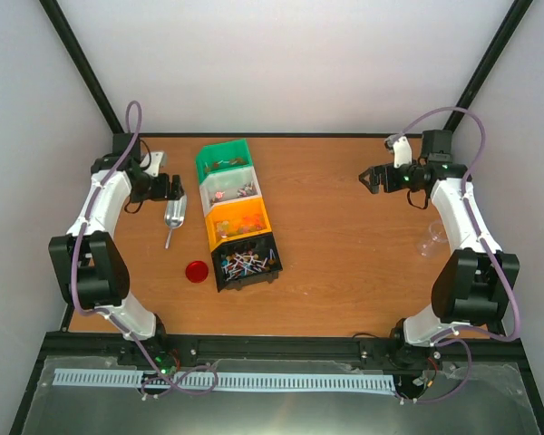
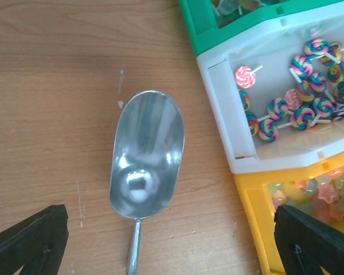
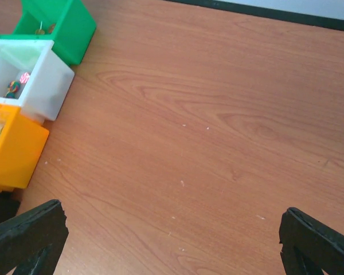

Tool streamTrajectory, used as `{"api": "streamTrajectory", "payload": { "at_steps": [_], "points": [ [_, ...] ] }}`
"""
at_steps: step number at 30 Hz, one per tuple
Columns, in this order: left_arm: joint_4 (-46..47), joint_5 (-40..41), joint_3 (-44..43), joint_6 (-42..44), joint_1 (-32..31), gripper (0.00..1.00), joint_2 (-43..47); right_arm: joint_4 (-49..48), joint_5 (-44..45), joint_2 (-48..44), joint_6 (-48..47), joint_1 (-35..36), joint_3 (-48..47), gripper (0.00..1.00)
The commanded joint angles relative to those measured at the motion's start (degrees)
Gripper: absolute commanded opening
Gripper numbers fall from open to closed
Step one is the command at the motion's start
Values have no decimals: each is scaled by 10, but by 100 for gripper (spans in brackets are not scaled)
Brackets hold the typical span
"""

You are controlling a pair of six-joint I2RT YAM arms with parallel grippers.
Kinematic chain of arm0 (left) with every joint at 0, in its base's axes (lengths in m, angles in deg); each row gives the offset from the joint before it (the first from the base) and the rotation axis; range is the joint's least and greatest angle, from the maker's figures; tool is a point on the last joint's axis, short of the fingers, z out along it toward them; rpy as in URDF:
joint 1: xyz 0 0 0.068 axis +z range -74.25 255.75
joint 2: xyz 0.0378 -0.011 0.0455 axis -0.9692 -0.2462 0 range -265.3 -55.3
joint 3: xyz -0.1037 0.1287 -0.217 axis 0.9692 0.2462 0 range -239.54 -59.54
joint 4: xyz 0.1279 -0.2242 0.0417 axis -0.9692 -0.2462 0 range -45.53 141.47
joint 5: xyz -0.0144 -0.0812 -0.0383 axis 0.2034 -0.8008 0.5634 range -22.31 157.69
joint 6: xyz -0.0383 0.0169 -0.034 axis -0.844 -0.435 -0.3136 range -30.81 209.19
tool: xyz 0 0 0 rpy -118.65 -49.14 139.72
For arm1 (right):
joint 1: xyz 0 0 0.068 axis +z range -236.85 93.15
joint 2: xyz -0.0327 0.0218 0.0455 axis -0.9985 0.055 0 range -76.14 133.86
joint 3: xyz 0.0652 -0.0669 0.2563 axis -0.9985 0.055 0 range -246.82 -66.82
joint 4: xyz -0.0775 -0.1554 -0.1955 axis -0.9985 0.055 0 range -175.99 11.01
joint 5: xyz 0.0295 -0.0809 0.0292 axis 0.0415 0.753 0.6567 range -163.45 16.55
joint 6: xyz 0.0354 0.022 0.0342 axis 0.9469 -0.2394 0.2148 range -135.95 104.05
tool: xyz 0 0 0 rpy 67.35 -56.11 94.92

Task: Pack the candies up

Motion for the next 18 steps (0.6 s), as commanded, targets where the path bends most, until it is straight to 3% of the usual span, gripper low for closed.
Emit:
{"api": "streamTrajectory", "payload": {
  "at_steps": [1,6,10,18],
  "points": [
    [26,37,19,-12,-7,100,29,42,-1,-13,-28,9,-1,100],
    [7,68,59,60,-8,100,49,53,-16,-1,-27,13,-5,100],
    [10,44,106,127,15,100,93,56,-31,12,-24,14,-11,100],
    [41,50,186,174,30,100,105,57,-39,49,-15,16,-35,100]
  ]
}}
